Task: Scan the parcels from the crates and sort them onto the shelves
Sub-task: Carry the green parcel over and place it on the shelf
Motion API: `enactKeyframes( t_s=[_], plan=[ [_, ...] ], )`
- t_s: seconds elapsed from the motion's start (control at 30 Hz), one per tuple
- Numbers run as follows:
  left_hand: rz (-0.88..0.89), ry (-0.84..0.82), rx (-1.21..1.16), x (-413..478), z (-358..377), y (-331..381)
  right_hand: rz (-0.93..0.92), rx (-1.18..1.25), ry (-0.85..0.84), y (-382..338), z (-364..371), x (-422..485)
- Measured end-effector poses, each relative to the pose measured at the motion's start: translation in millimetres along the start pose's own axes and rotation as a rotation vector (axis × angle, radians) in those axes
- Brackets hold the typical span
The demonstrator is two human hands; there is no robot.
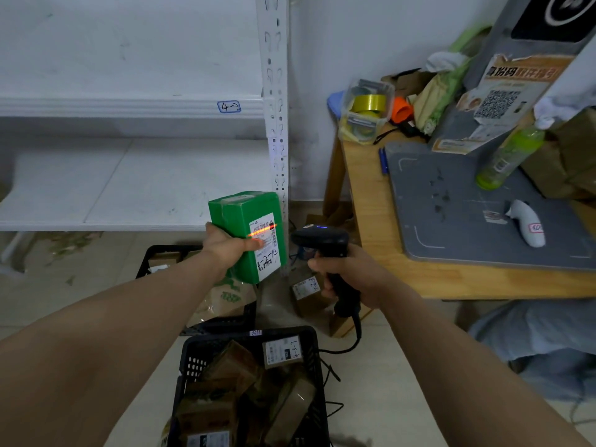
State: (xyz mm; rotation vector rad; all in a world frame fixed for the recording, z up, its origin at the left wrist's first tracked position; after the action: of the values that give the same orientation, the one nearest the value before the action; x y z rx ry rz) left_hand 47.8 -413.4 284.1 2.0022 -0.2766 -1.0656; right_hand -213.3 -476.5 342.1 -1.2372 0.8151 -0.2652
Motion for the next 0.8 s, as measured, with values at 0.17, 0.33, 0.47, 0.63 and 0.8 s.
enactKeyframes(
  t_s=[0.17, 0.33, 0.47, 0.63, 0.8],
  plan=[
    [0.018, 0.005, -0.008, -3, -3, 2, 0.002, -0.015, -0.006, -3, 5, -2],
    [0.012, -0.001, -0.009, -3, -5, -1, 0.011, -0.015, 0.013, -3, 7, -3],
    [0.001, -0.01, 0.005, 2, -4, -5, 0.02, -0.024, -0.004, -3, 9, -3],
    [0.004, -0.025, 0.012, 1, 1, -5, 0.048, -0.015, 0.007, 2, 1, -4],
    [-0.01, -0.057, 0.021, -3, 16, -8, 0.075, -0.132, 0.244, 9, -53, 2]
  ],
)
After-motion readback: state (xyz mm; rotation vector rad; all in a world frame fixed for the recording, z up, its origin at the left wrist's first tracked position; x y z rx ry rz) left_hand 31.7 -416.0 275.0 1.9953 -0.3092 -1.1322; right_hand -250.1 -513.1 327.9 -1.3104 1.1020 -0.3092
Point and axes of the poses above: each hand's wrist, its own x-axis towards the middle knuckle, its own z-axis out of the palm, y = z × x, the point moved 10 cm from there along x, towards the middle knuckle, and after that the axes turned 5 degrees about -z, right-handed, at the moved point
